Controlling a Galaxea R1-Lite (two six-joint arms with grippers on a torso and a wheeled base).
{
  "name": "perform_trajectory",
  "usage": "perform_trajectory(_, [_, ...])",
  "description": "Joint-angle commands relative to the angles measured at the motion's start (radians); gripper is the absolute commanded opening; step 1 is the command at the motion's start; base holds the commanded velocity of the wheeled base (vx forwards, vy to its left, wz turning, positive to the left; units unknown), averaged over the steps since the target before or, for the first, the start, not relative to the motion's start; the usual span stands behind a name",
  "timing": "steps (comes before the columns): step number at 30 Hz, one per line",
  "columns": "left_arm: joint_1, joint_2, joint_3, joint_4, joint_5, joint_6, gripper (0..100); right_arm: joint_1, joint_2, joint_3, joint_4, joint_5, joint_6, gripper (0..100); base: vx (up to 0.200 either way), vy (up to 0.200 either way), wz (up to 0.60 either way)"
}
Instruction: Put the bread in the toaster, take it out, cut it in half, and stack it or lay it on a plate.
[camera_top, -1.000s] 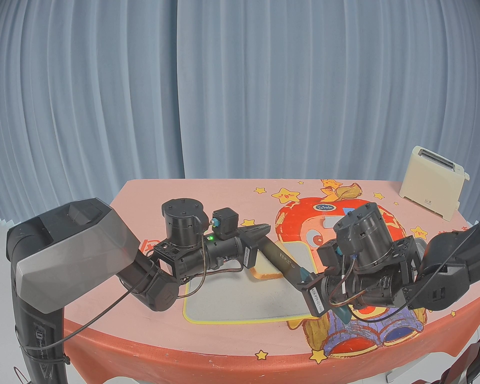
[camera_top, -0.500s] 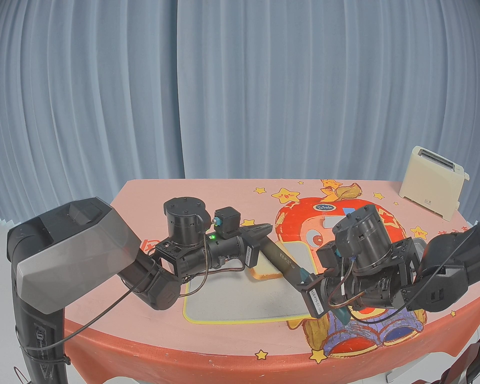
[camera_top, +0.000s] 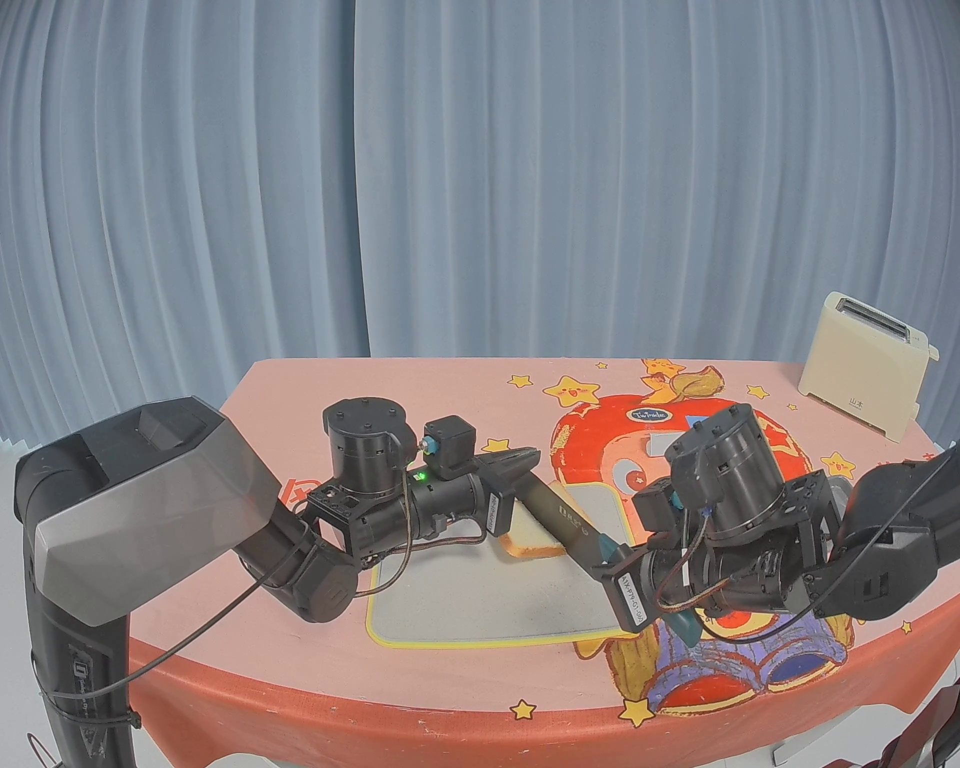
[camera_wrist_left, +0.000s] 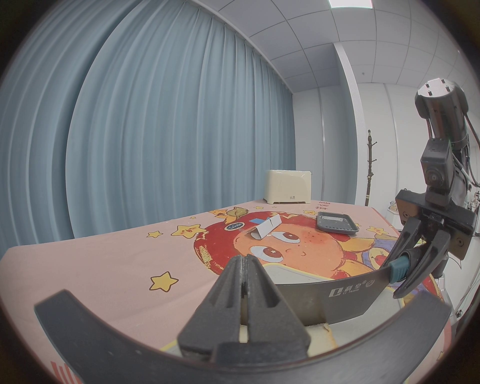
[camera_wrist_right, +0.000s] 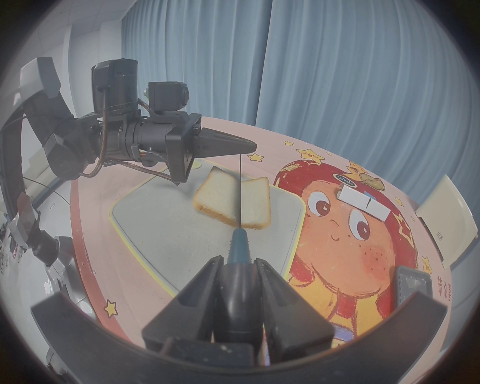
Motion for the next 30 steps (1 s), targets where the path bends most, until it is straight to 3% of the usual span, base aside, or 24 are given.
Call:
perform_trajectory(1, [-0.002,0.022,-0.002,0.004,0.000,-0.001,0,0.002,-0.003,-0.004,-0.004,0.000,0.000,0,0.000,0.000,0.00])
perform_trajectory(30, [-0.009,-0.023,-0.068,0.036,-0.002,-0.006,0,0.005,0.017,0.008,0.001,-0.003,-0.004,0,0.000,0.000,0.00])
